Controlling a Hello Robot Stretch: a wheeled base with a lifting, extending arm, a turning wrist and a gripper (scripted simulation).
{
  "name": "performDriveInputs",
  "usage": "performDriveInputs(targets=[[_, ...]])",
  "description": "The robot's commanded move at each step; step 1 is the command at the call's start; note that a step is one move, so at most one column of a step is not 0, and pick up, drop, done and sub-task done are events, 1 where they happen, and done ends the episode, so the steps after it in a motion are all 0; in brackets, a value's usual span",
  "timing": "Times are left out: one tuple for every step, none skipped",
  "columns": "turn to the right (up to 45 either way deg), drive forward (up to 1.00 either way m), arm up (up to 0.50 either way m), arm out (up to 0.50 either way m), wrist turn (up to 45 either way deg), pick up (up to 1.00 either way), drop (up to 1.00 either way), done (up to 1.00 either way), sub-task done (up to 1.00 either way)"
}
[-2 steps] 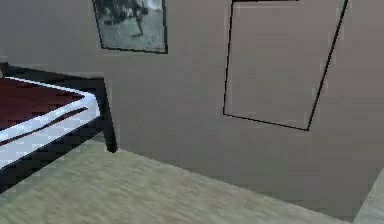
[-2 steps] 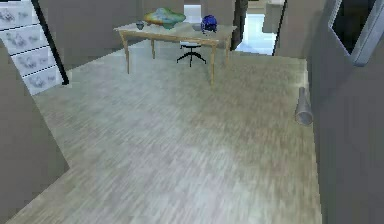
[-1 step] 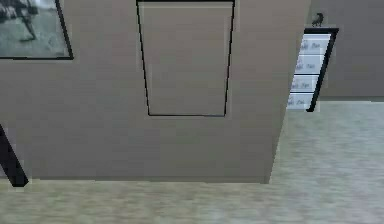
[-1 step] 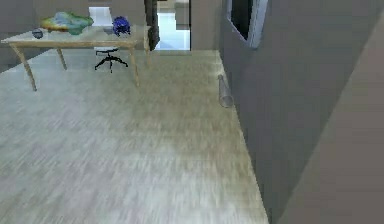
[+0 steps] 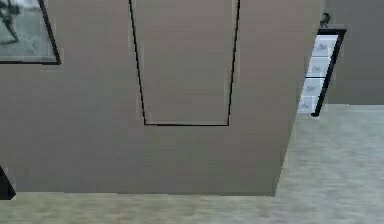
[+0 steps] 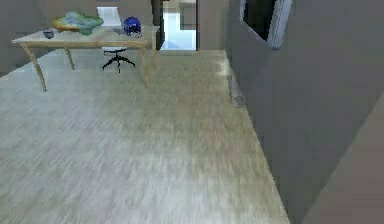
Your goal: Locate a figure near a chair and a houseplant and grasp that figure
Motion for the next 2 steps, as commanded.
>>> performDriveInputs(targets=[[-45.0, 0.0, 0.0, 0.0, 0.0, 0.0, 0.0, 0.0, 0.0], [-36.0, 0.0, 0.0, 0.0, 0.0, 0.0, 0.0, 0.0, 0.0]])
